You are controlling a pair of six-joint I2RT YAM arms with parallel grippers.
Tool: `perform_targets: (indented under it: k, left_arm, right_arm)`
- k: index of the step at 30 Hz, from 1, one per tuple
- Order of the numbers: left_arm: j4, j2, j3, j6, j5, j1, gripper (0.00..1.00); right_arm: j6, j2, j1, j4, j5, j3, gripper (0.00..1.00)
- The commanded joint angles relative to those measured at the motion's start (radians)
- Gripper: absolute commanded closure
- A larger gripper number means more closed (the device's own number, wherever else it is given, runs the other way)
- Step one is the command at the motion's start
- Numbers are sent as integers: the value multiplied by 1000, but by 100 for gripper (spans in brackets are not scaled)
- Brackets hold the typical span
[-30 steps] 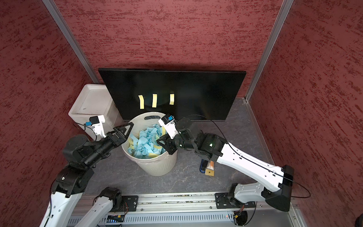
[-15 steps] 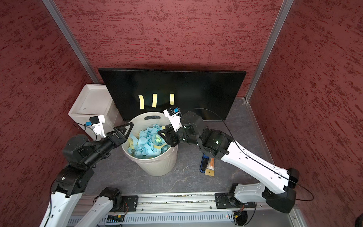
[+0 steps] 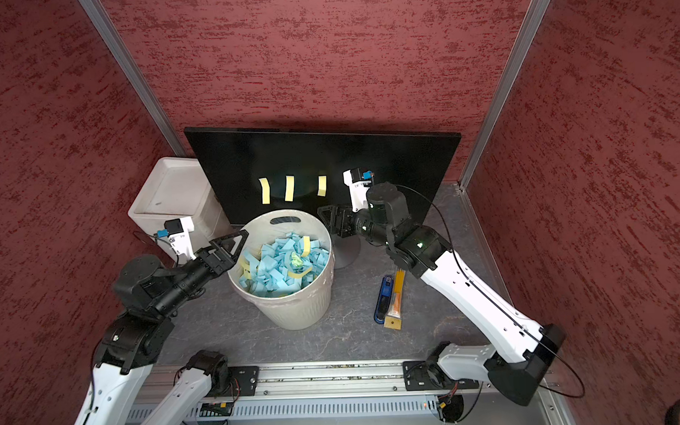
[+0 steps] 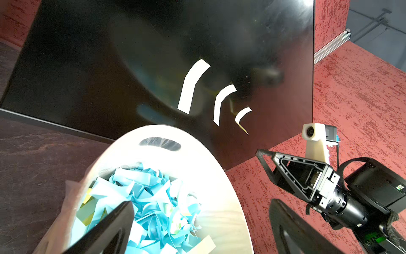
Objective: Remove the sticky note from the monitor
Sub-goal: Tear off the sticky note from the monitor.
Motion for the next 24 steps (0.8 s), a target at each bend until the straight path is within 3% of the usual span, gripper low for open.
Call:
perform_targets:
  k: [1, 11, 24]
  left_arm:
    - [-4, -16, -1, 10, 2, 9, 0]
    - [-11, -21, -9, 22, 0, 12, 0]
    - [-23, -31, -9, 33, -4, 24, 0]
  right_arm:
    - [131, 23, -49, 130, -87, -20, 36]
    - [344, 106, -107, 276, -164, -37, 41]
    - [434, 155, -107, 349, -148, -67, 51]
